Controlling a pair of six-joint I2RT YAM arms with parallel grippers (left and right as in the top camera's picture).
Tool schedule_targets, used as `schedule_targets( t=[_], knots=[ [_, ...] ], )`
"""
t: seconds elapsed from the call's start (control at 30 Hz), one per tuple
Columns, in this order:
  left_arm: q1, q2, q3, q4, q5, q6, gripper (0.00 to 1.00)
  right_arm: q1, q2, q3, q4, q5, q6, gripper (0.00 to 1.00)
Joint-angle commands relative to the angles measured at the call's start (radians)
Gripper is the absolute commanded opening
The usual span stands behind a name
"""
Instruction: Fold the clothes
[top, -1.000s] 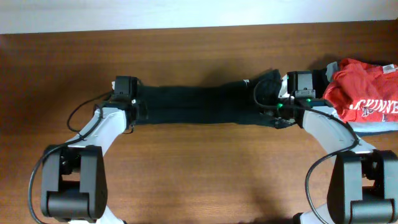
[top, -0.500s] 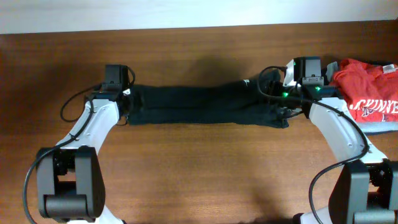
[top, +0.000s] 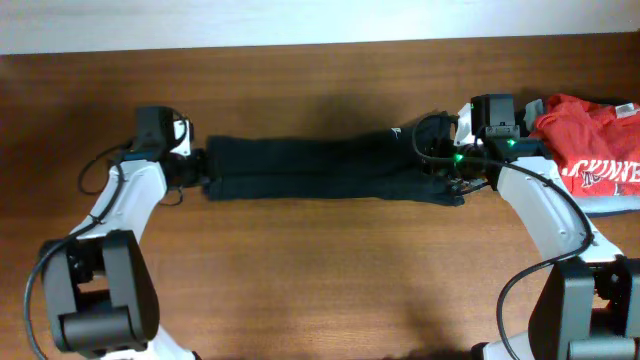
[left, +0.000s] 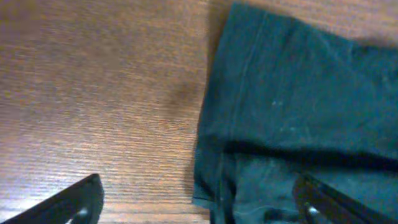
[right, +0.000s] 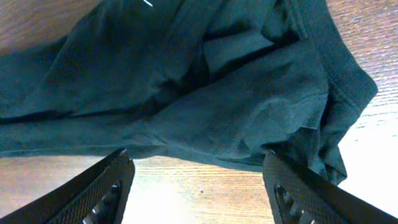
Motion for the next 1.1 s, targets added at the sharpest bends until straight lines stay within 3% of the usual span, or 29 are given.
schedule_targets(
  t=[0.0,0.1,0.4,0.53,0.67,0.97,1.07],
  knots=[
    [0.014,0.056,0.013,0.011,0.113,0.145,0.99,-0.005,-0.017,0.014,-0.002,-0.009,-0.01,0.7],
    [0.014,0.093,0.013,0.026,0.239,0.25,0.99,-0.005,-0.017,0.014,-0.008,-0.009,-0.01,0.71],
    [0.014,0.171,0.013,0.072,0.252,0.251,0.97,-0.005,-0.017,0.014,-0.034,-0.009,-0.01,0.7],
    [0.014,0.209,0.013,0.095,0.273,0.251,0.89,-0.005,-0.017,0.014,-0.035,-0.009,-0.01,0.7],
    [0.014,0.238,0.013,0.101,0.281,0.251,0.56,-0.005,-0.017,0.014,-0.043,-0.009,-0.01,0.71],
    [-0.001,0.238,0.013,0.025,0.28,0.251,0.47,-0.005,-0.017,0.014,-0.046,-0.01,-0.01,0.7],
    [-0.02,0.238,0.013,0.015,0.277,0.25,0.4,-0.005,-0.017,0.014,-0.051,-0.01,-0.01,0.7]
  ],
)
